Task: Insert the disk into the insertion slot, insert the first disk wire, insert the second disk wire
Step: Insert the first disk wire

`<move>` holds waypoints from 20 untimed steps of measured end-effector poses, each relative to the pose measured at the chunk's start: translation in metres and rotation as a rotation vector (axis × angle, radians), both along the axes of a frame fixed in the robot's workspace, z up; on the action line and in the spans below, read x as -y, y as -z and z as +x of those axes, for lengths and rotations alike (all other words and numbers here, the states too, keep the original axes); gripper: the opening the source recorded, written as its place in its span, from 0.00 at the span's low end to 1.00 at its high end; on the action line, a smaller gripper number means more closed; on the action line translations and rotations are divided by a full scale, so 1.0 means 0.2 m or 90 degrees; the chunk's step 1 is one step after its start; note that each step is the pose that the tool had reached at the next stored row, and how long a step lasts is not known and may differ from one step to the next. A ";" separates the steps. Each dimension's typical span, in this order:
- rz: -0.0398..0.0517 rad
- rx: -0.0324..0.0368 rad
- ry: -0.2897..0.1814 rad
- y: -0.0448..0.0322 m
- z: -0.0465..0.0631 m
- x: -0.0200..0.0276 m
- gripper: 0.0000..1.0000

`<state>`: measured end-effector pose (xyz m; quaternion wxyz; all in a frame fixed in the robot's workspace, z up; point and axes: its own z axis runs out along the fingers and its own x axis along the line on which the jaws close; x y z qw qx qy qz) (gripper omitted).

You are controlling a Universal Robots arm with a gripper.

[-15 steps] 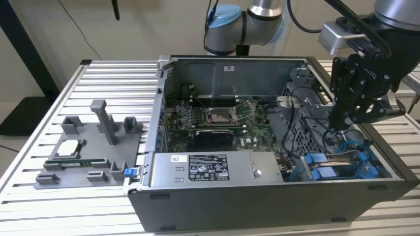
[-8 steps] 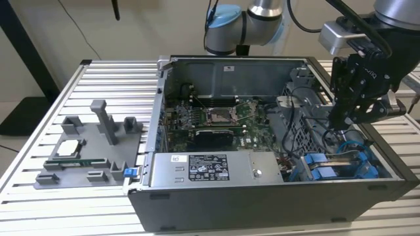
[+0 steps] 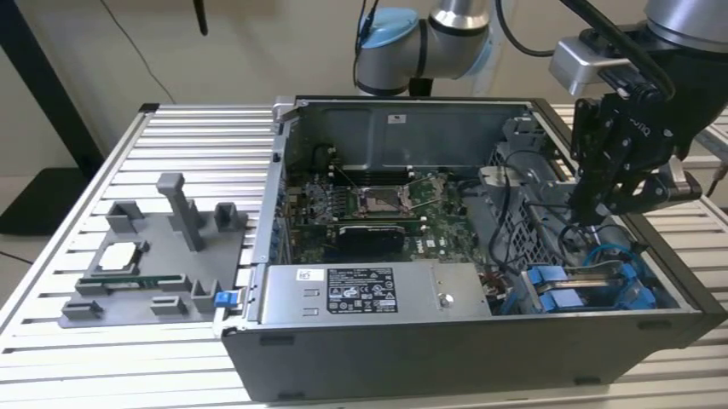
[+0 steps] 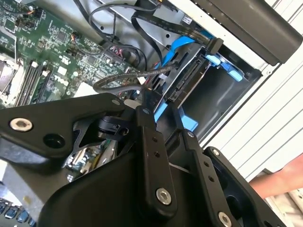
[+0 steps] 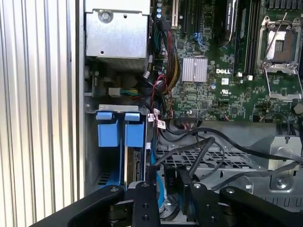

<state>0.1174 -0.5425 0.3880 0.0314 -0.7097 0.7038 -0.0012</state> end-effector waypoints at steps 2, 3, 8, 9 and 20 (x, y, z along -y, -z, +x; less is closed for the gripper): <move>-0.0001 0.0006 0.000 0.001 0.00 0.000 1.00; -0.0002 0.0008 0.000 0.002 0.00 0.000 1.00; -0.0002 0.0009 0.000 0.003 0.00 0.000 0.00; -0.0001 0.0009 0.000 0.003 0.00 0.000 0.00; -0.0001 0.0005 0.000 0.029 0.04 0.076 0.00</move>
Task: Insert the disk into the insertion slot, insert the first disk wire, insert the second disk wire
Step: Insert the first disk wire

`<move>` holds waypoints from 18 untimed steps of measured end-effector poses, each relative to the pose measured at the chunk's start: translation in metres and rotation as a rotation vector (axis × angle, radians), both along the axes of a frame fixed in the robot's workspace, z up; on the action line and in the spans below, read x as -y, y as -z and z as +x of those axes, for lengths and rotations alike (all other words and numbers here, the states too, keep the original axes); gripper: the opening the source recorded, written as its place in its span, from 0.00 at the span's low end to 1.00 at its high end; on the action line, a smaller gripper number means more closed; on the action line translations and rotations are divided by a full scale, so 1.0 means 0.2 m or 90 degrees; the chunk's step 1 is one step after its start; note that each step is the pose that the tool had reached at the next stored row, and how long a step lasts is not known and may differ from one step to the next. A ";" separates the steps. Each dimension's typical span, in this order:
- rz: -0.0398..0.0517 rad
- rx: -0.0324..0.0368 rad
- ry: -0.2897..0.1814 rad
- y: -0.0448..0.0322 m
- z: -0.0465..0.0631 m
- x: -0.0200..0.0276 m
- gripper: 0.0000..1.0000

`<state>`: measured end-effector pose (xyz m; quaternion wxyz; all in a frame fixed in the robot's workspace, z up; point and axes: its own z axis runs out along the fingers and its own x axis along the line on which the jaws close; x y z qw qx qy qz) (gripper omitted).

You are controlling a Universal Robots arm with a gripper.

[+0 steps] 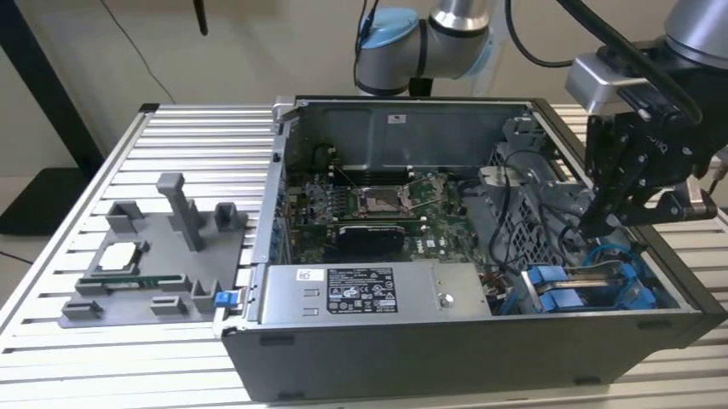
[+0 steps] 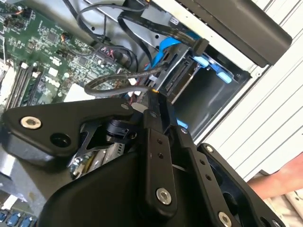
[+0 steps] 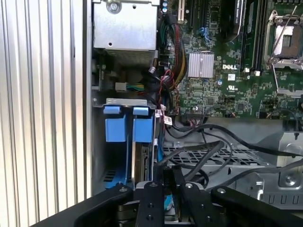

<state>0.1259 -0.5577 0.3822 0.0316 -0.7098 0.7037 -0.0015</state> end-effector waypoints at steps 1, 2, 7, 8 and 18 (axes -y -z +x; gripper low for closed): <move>0.0000 0.0000 0.000 0.003 0.00 0.016 0.00; 0.0000 0.0000 0.000 0.007 0.00 0.033 0.00; 0.0001 0.0000 0.000 0.036 0.02 0.092 0.00; 0.0002 0.0000 0.001 0.043 0.02 0.094 0.00; 0.0000 0.0000 0.001 0.054 0.03 0.097 0.00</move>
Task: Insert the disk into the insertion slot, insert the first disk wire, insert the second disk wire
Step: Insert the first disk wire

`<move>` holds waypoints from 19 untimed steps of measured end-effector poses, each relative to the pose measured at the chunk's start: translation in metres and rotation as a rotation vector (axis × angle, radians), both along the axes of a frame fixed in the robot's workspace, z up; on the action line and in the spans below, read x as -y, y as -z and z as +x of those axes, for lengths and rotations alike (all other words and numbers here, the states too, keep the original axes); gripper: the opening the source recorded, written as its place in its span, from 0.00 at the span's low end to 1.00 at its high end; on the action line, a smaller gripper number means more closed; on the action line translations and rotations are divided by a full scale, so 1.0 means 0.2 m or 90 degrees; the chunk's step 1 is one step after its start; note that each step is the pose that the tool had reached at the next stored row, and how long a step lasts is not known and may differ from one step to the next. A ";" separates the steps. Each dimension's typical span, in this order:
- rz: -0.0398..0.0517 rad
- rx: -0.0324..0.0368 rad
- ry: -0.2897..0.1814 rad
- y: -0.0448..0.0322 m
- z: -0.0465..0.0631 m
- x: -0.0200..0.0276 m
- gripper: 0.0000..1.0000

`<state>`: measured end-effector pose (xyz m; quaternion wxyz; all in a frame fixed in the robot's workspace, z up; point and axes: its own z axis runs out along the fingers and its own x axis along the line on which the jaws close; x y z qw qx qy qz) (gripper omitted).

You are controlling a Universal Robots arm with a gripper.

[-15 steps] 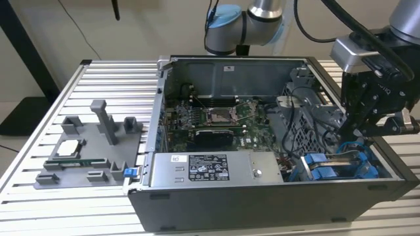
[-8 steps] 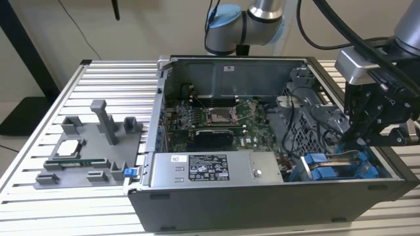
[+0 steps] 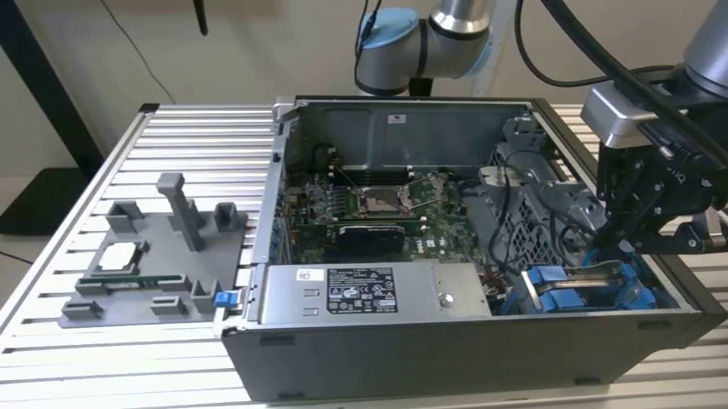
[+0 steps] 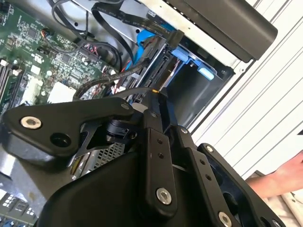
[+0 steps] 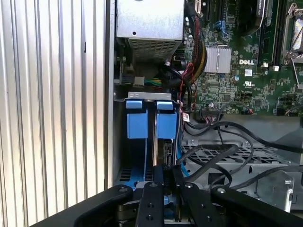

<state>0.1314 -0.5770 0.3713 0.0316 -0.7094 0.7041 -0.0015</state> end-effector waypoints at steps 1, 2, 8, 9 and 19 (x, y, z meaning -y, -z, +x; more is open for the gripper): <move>0.0000 0.0000 0.000 0.000 0.00 0.000 0.00; 0.0000 0.0000 0.000 0.000 0.00 0.000 0.00; 0.0003 -0.0015 0.000 0.004 0.01 0.000 0.00; 0.0001 -0.0043 0.000 0.006 0.02 0.000 0.00; 0.0000 -0.0118 0.000 0.015 0.04 0.000 0.00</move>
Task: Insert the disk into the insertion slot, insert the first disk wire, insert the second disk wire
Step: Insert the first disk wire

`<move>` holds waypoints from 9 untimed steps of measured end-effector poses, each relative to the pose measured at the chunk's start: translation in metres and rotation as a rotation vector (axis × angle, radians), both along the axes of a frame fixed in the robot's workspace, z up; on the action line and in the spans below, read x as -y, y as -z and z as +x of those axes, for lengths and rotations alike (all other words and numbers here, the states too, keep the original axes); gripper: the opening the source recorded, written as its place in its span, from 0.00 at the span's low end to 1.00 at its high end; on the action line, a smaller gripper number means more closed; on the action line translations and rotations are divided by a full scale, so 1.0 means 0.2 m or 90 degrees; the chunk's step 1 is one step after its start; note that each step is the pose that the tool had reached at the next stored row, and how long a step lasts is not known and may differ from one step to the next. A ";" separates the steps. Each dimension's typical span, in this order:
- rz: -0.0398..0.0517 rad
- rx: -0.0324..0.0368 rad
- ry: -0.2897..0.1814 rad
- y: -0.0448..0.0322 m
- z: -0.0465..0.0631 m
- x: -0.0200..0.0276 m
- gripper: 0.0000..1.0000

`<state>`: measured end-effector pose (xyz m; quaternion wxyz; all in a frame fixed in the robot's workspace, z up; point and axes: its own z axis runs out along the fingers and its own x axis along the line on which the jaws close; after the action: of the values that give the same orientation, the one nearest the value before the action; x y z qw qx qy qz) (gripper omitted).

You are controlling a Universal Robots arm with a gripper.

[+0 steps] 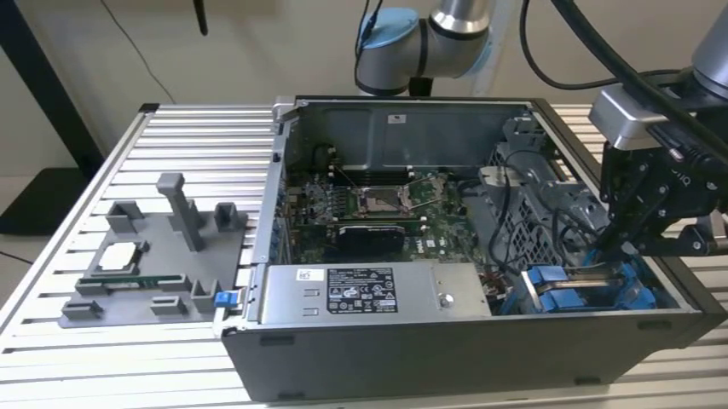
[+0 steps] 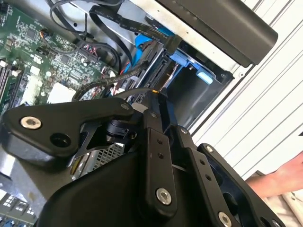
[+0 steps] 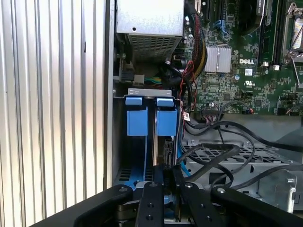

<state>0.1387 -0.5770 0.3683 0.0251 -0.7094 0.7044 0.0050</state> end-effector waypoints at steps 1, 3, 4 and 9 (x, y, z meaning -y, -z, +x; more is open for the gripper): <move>0.0000 0.0000 0.000 0.000 0.00 0.000 0.00; 0.0003 -0.0017 0.000 0.008 0.00 0.000 0.00; 0.0000 -0.0044 0.000 0.011 0.01 0.000 0.00; 0.0007 -0.0236 0.000 0.026 0.06 0.000 0.00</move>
<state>0.1504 -0.5770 0.3632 0.0124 -0.7092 0.7047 0.0186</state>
